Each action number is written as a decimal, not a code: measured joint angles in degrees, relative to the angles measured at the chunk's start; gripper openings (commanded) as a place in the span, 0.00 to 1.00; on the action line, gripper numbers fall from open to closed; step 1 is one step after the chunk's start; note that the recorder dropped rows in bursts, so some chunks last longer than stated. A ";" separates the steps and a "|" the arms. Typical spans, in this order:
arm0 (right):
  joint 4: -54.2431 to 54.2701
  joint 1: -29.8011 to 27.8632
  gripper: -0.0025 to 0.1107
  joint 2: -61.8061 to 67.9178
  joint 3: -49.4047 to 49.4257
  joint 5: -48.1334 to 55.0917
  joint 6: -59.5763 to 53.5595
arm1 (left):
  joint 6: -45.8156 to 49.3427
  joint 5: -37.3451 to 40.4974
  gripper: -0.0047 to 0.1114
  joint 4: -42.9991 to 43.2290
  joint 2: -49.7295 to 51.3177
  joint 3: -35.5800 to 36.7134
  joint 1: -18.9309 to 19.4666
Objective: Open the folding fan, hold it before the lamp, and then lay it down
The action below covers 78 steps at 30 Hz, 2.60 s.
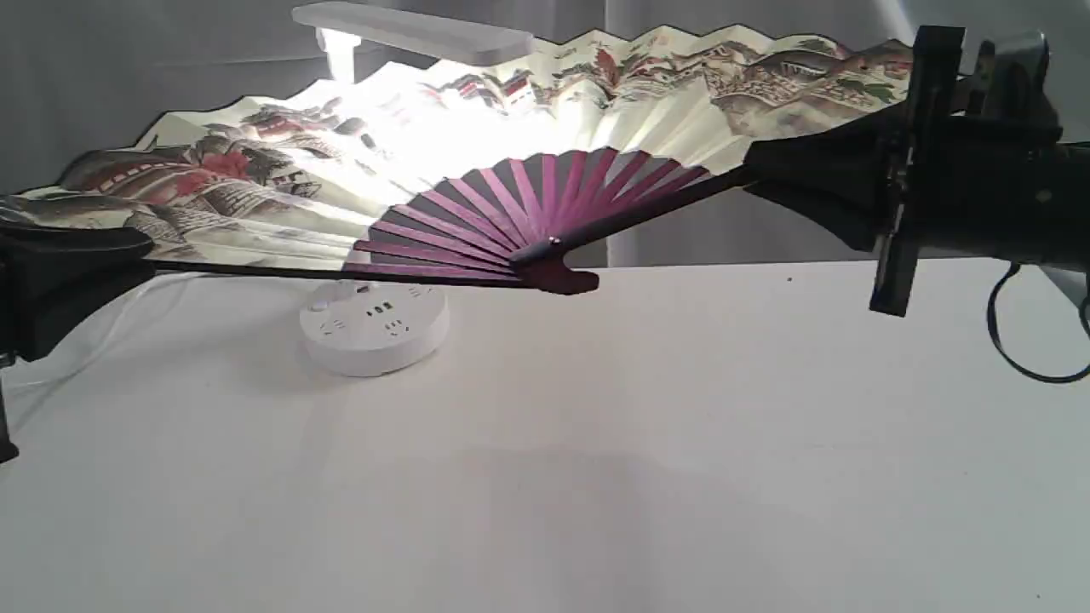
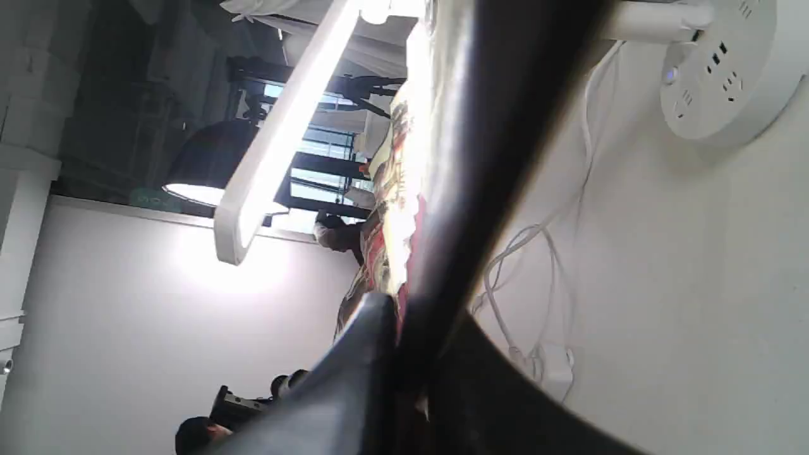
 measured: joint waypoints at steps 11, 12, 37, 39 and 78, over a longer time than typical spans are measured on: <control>0.00 0.00 0.02 0.00 0.00 -1.54 0.19 | -0.21 -0.44 0.04 0.11 0.00 0.00 0.00; 0.00 0.00 0.02 0.00 0.00 -1.70 0.24 | -0.21 -0.44 0.04 0.11 0.00 0.00 0.00; 0.00 0.00 0.02 0.00 0.00 -1.95 0.62 | -0.36 -0.58 0.04 0.11 0.00 0.13 0.00; 0.00 0.00 0.02 0.00 0.00 -1.95 0.62 | -0.36 -0.58 0.04 0.11 0.00 0.13 0.00; 0.00 0.22 0.02 -0.42 3.72 -5.41 2.15 | -0.36 -1.94 0.04 1.08 1.10 0.38 -1.36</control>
